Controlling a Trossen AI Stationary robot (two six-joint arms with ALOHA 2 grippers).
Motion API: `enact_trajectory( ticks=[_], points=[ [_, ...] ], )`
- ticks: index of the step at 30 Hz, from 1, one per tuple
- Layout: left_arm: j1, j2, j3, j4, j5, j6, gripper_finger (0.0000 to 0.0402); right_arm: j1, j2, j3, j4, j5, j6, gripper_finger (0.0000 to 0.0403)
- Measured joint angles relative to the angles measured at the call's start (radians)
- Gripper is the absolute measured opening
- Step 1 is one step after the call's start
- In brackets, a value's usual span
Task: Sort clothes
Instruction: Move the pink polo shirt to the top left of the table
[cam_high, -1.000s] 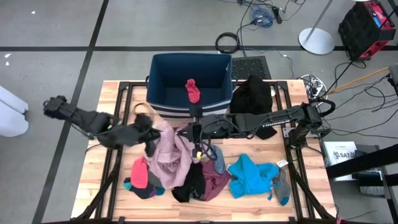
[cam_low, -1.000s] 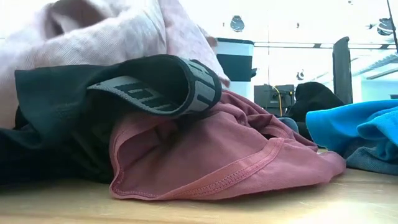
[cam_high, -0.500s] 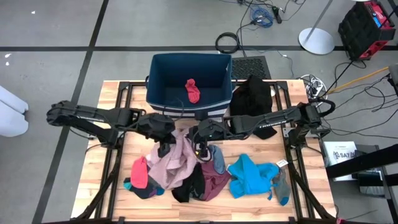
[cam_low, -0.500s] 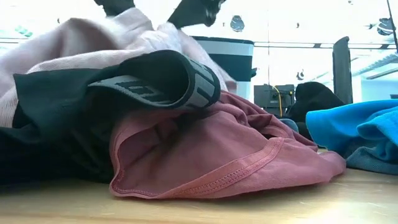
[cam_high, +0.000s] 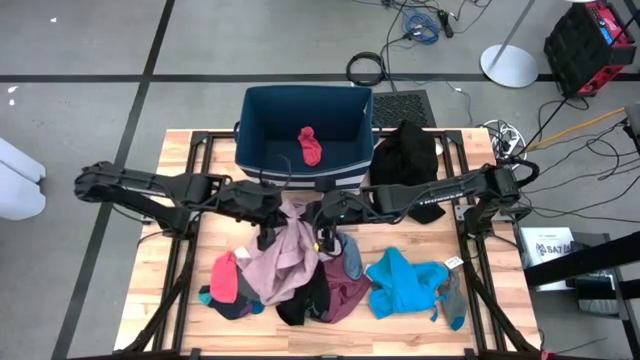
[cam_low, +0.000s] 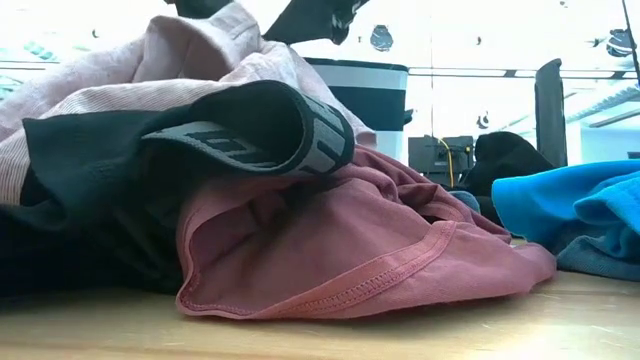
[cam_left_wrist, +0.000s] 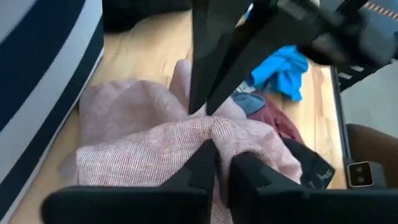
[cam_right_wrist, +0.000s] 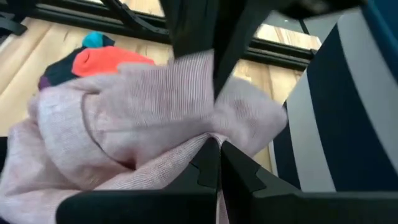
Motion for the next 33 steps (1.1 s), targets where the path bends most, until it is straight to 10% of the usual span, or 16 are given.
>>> enact_trajectory(
  ticks=[15,26,33],
  points=[
    [0.0,0.092,-0.001,0.188,0.092,0.21,0.0222,0.002,-0.048,0.001,0.009,0.002,-0.017,0.0],
    [0.003,0.168,-0.014,0.346,-0.019,0.211,0.0215,0.02,-0.067,0.0,0.079,0.005,-0.027,0.0],
    [-0.012,0.164,-0.014,0.34,-0.05,0.219,0.0094,0.033,-0.096,0.001,-0.008,0.033,0.007,0.0]
  ],
)
